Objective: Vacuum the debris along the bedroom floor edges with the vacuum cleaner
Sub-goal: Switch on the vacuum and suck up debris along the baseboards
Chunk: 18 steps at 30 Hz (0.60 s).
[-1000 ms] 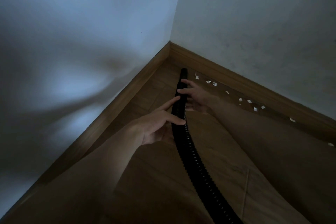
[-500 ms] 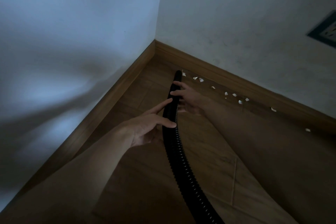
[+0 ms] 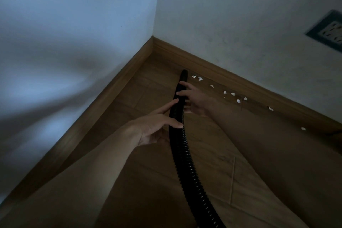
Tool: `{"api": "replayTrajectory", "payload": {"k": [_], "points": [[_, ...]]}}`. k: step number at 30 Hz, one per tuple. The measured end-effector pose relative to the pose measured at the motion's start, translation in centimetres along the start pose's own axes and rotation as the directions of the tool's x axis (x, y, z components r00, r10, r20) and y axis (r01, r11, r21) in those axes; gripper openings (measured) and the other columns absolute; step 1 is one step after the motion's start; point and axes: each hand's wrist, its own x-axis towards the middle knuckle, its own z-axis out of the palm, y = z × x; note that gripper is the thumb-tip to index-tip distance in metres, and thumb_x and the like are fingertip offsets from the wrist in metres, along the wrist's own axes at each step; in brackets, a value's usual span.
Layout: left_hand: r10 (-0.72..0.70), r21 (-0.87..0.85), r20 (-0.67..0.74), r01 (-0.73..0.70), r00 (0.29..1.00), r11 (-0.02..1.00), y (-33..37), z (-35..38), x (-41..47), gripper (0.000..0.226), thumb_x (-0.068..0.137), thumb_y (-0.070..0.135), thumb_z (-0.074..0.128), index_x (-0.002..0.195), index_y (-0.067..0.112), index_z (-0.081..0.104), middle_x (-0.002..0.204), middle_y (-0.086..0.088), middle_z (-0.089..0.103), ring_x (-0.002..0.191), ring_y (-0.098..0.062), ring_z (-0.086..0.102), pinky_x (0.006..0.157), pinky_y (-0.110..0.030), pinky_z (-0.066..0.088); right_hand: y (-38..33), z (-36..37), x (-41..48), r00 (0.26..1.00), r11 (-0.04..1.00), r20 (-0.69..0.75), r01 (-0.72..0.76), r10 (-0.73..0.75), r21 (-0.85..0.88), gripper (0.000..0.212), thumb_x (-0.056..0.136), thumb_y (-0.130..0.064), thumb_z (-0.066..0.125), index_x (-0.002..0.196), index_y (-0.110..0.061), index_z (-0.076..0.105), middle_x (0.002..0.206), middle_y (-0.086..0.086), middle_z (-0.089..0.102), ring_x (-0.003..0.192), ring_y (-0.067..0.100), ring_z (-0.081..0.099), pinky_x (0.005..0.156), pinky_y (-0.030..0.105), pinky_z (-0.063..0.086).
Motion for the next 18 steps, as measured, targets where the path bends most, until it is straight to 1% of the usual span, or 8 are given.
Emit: {"api": "replayTrajectory", "payload": {"k": [2,4,6,9,12,14,16,18], "points": [[-0.002,0.004,0.006,0.002,1.000,1.000,0.0,0.0,0.1,0.083,0.084,-0.004,0.068,0.142,0.050,0.043,0.125,-0.011,0.062,0.080,-0.027,0.073,0.063,-0.039,0.058,0.0,0.0,0.0,1.000,1.000,-0.013,0.001,-0.001,0.006,0.061,0.095,-0.008,0.059,0.147,-0.034,0.041,0.115,0.004,0.054,0.096,0.024,0.060,0.066,0.039,0.054],[-0.008,0.027,0.000,0.008,1.000,1.000,0.0,0.0,0.2,0.083,0.083,-0.004,0.070,0.141,0.051,0.044,0.126,-0.011,0.061,0.082,-0.027,0.073,0.064,-0.039,0.059,0.1,0.0,-0.1,1.000,1.000,-0.027,0.000,0.001,0.014,0.061,0.095,-0.008,0.059,0.147,-0.035,0.041,0.126,0.008,0.053,0.098,0.024,0.060,0.064,0.038,0.054],[-0.030,0.068,0.001,0.029,1.000,0.997,0.1,0.3,0.3,0.086,0.083,-0.004,0.070,0.141,0.052,0.042,0.130,-0.009,0.057,0.091,-0.031,0.071,0.065,-0.040,0.059,0.4,-0.1,-0.3,0.999,1.000,-0.049,-0.007,0.008,0.028,0.060,0.095,-0.008,0.059,0.145,-0.036,0.043,0.129,0.009,0.051,0.099,0.025,0.059,0.065,0.039,0.054],[-0.062,0.134,0.018,0.059,0.998,0.989,0.3,1.1,0.3,0.089,0.083,-0.005,0.070,0.143,0.053,0.039,0.134,-0.011,0.052,0.095,-0.031,0.067,0.063,-0.040,0.060,0.8,-0.6,-0.9,0.997,0.999,-0.073,-0.016,0.019,0.042,0.059,0.095,-0.008,0.058,0.144,-0.038,0.043,0.124,0.007,0.052,0.102,0.025,0.058,0.068,0.040,0.054],[-0.072,0.155,0.043,0.065,0.996,0.986,0.3,1.5,0.4,0.089,0.083,-0.005,0.070,0.144,0.053,0.037,0.136,-0.011,0.052,0.097,-0.031,0.067,0.066,-0.042,0.061,1.2,-1.3,-1.4,0.996,0.998,-0.090,-0.015,0.020,0.054,0.059,0.095,-0.008,0.059,0.145,-0.037,0.042,0.124,0.008,0.053,0.102,0.026,0.059,0.068,0.039,0.054],[-0.061,0.158,0.057,0.051,0.997,0.986,0.3,1.7,0.4,0.089,0.083,-0.005,0.070,0.145,0.051,0.037,0.137,-0.009,0.051,0.099,-0.030,0.066,0.062,-0.037,0.059,1.3,-1.7,-1.6,0.995,0.998,-0.100,-0.011,0.018,0.067,0.060,0.095,-0.009,0.059,0.146,-0.036,0.042,0.120,0.007,0.054,0.101,0.026,0.059,0.069,0.039,0.054],[-0.050,0.161,0.062,0.039,0.997,0.986,0.4,2.0,0.4,0.088,0.084,-0.005,0.069,0.146,0.049,0.037,0.131,-0.006,0.052,0.094,-0.027,0.067,0.057,-0.032,0.058,1.3,-2.0,-1.9,0.994,0.998,-0.107,-0.004,0.011,0.069,0.059,0.096,-0.009,0.059,0.146,-0.034,0.041,0.113,0.005,0.054,0.100,0.025,0.059,0.071,0.039,0.053],[-0.049,0.159,0.061,0.038,0.997,0.987,0.4,2.2,0.3,0.087,0.084,-0.004,0.069,0.145,0.049,0.038,0.132,-0.009,0.054,0.083,-0.024,0.068,0.050,-0.028,0.055,1.4,-2.2,-2.1,0.994,0.998,-0.113,0.003,0.004,0.066,0.058,0.096,-0.010,0.058,0.146,-0.034,0.040,0.109,0.002,0.054,0.099,0.025,0.058,0.072,0.039,0.053]]}}
